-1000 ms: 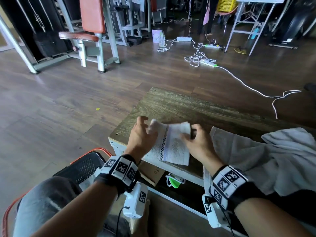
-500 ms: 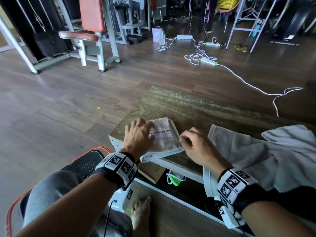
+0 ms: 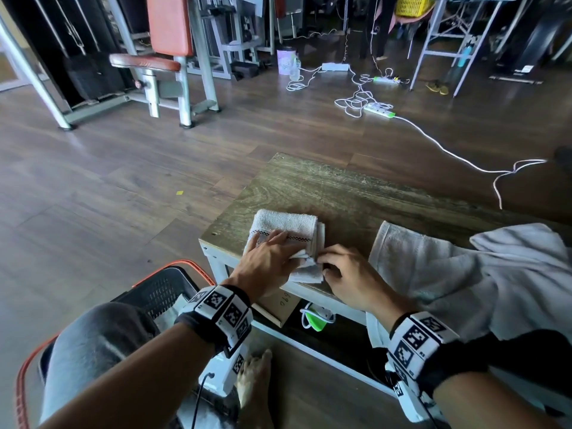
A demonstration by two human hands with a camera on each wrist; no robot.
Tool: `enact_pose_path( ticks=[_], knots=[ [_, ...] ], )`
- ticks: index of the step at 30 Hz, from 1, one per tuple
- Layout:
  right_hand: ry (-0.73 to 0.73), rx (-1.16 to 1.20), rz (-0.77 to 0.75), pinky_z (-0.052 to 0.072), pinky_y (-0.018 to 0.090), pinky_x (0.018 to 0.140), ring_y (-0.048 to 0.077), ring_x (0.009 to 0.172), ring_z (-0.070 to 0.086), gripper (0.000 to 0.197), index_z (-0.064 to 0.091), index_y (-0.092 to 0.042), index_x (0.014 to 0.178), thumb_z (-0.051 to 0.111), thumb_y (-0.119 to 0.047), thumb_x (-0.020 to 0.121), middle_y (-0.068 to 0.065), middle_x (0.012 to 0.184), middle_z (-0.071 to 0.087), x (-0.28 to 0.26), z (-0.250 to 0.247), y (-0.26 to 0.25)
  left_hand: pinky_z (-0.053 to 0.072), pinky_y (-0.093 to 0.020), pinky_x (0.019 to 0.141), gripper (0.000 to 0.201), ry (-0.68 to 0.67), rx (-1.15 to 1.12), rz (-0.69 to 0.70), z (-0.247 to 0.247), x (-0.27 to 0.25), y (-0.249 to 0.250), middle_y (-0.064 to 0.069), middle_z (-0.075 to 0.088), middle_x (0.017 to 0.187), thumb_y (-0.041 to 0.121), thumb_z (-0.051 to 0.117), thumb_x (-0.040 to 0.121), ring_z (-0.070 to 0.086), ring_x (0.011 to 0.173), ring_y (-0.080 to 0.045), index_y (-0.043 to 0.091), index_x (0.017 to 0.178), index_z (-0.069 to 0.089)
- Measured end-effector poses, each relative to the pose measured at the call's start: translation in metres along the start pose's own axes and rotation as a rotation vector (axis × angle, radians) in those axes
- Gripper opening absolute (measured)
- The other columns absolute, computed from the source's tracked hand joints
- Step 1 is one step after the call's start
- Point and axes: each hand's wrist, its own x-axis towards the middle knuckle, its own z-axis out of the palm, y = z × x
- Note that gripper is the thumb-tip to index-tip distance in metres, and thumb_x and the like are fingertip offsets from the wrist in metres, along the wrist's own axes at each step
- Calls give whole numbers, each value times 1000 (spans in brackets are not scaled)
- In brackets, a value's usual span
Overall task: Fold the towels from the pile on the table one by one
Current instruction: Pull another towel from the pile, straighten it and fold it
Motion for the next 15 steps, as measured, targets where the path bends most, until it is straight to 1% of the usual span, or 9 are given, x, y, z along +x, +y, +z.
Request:
enact_pose_path(
  ticks=[1, 2, 4, 6, 8, 9, 10, 13, 15],
  knots=[
    [5, -10, -7, 45, 32, 101, 15, 117, 52, 33, 69, -18, 123, 55, -15, 93, -12, 130, 58, 0, 1, 1, 25, -50, 111, 40, 7, 25, 12, 0, 0, 1, 14, 46, 142, 54, 43, 94, 33, 137, -10, 44, 131, 53],
    [11, -20, -18, 45, 34, 102, 17, 116, 52, 35, 68, -19, 124, 55, -15, 92, -12, 130, 58, 0, 1, 3, 26, -45, 110, 43, -6, 60, 16, 1, 0, 2, 11, 46, 141, 59, 45, 91, 34, 137, -12, 43, 131, 53],
    [4, -37, -33, 46, 36, 103, 19, 116, 53, 38, 67, -21, 127, 54, -15, 92, -12, 131, 57, -1, 2, 6, 24, -42, 112, 50, -43, 104, -15, 4, 1, 4, 5, 42, 146, 63, 50, 87, 29, 140, -15, 42, 132, 52],
    [-9, -52, -50, 46, 36, 103, 21, 116, 53, 40, 65, -23, 130, 54, -14, 92, -13, 131, 56, -2, 3, 10, 25, -42, 112, 44, -26, 94, -31, 5, 2, 5, 3, 43, 147, 57, 52, 89, 30, 140, -17, 42, 130, 54],
    [-26, -57, -50, 43, 36, 106, 21, 119, 50, 42, 62, -24, 133, 55, -14, 93, -13, 133, 55, -2, 3, 11, 31, -42, 106, 35, -2, 107, -2, 5, 3, 6, 5, 50, 136, 51, 51, 90, 38, 133, -18, 41, 123, 58],
    [-35, -60, -45, 40, 35, 108, 22, 121, 47, 43, 61, -24, 135, 55, -15, 94, -13, 135, 53, -3, 2, 10, 33, -43, 103, 32, -8, 123, 7, 5, 4, 6, 5, 52, 132, 50, 50, 90, 40, 130, -19, 40, 120, 59],
    [-45, -66, -35, 37, 33, 110, 22, 122, 45, 44, 59, -25, 137, 55, -15, 94, -13, 137, 52, -4, 1, 9, 33, -45, 103, 32, -17, 142, 10, 6, 4, 6, 5, 52, 131, 50, 50, 90, 40, 130, -20, 39, 119, 58],
    [-56, -80, -24, 30, 27, 111, 23, 125, 39, 47, 55, -25, 141, 55, -16, 95, -13, 142, 47, -8, 0, 6, 31, -61, 108, 44, -59, 166, -12, 9, 3, 8, 2, 45, 146, 55, 48, 85, 34, 140, -25, 42, 127, 52],
    [-70, -72, -18, 28, 27, 111, 23, 127, 36, 49, 52, -26, 143, 55, -15, 95, -13, 145, 45, -11, -1, 5, 33, -62, 106, 49, -62, 194, 6, 9, 2, 10, 3, 46, 145, 61, 45, 84, 36, 139, -25, 42, 129, 50]
  ],
)
